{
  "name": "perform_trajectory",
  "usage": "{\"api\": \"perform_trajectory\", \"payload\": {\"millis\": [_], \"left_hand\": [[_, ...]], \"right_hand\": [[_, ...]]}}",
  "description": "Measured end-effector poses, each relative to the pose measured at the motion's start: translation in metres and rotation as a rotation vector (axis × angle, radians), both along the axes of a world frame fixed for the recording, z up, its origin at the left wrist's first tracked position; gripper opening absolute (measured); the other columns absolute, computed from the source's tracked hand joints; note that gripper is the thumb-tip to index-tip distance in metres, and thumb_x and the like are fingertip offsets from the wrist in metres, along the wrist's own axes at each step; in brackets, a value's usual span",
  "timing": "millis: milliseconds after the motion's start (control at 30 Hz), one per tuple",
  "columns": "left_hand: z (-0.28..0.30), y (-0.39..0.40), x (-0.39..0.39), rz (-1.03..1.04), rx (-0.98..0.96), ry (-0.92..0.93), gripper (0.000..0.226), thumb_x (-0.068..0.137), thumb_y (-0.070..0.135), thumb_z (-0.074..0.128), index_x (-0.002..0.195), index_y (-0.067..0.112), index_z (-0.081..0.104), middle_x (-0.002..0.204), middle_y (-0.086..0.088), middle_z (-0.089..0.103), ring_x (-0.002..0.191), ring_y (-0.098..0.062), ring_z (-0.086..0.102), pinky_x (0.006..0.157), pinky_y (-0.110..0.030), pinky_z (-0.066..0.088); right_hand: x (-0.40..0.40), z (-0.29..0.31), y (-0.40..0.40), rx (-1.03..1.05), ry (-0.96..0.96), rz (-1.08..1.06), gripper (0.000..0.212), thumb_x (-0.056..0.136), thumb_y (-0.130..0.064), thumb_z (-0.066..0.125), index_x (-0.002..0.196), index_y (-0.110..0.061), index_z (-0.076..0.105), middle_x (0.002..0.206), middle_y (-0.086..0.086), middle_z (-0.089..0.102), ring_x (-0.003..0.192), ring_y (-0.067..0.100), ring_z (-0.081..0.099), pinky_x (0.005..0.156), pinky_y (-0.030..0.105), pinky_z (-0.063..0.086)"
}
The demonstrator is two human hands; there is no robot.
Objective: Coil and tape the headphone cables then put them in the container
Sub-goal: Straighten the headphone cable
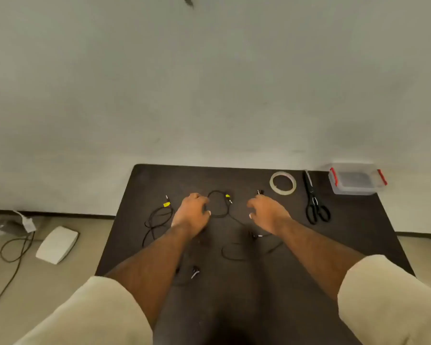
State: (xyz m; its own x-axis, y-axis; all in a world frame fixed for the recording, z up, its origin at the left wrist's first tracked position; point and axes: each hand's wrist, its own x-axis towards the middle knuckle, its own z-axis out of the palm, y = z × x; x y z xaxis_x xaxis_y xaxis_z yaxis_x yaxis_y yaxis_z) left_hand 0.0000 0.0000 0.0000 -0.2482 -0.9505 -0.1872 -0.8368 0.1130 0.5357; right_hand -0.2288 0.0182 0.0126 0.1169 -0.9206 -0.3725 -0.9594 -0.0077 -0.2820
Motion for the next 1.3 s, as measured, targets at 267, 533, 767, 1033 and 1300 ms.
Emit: {"api": "perform_trajectory", "payload": {"millis": [267,533,767,1033,1300], "left_hand": [[-0.060,0.015,-0.034,-0.075,0.202,-0.038,0.025,0.086,0.027,0.062,0.107,0.015,0.069,0.111,-0.007,0.061,0.110,-0.025,0.056,0.091,-0.032,0.046],[-0.075,-0.012,-0.045,0.106,0.126,0.044,0.017,0.087,0.015,0.061,0.098,0.007,0.071,0.099,-0.012,0.065,0.094,-0.028,0.061,0.081,-0.034,0.049],[-0.073,-0.066,-0.053,0.114,-0.030,-0.169,0.021,0.090,0.022,0.055,0.104,0.013,0.068,0.109,-0.010,0.059,0.106,-0.033,0.051,0.086,-0.041,0.042],[-0.083,-0.099,-0.063,0.169,0.176,-0.395,0.021,0.093,0.029,0.057,0.112,0.023,0.063,0.123,-0.007,0.047,0.115,-0.030,0.042,0.098,-0.047,0.033],[-0.044,-0.083,-0.051,0.201,0.022,0.085,0.024,0.092,0.008,0.039,0.090,0.029,0.051,0.080,0.009,0.065,0.092,-0.021,0.056,0.090,-0.035,0.031]], "right_hand": [[-0.036,-0.060,0.006,0.140,-0.108,-0.176,0.030,0.091,-0.014,0.056,0.119,-0.013,0.065,0.125,0.006,0.062,0.115,0.024,0.057,0.100,0.033,0.043],[-0.008,-0.082,-0.023,0.073,-0.236,-0.146,0.024,0.090,-0.016,0.058,0.111,-0.011,0.068,0.112,0.007,0.066,0.107,0.023,0.059,0.091,0.033,0.046],[0.015,-0.086,-0.067,0.000,-0.352,-0.232,0.019,0.089,-0.015,0.058,0.103,-0.008,0.070,0.105,0.010,0.067,0.098,0.024,0.062,0.087,0.039,0.050],[0.012,-0.101,-0.081,0.025,-0.356,-0.272,0.019,0.087,-0.011,0.063,0.105,-0.007,0.070,0.105,0.009,0.066,0.095,0.022,0.062,0.085,0.029,0.049],[0.001,-0.053,-0.088,-0.245,-0.592,-0.390,0.040,0.084,-0.010,0.068,0.124,-0.012,0.062,0.127,0.003,0.059,0.117,0.012,0.052,0.096,0.017,0.036]]}}
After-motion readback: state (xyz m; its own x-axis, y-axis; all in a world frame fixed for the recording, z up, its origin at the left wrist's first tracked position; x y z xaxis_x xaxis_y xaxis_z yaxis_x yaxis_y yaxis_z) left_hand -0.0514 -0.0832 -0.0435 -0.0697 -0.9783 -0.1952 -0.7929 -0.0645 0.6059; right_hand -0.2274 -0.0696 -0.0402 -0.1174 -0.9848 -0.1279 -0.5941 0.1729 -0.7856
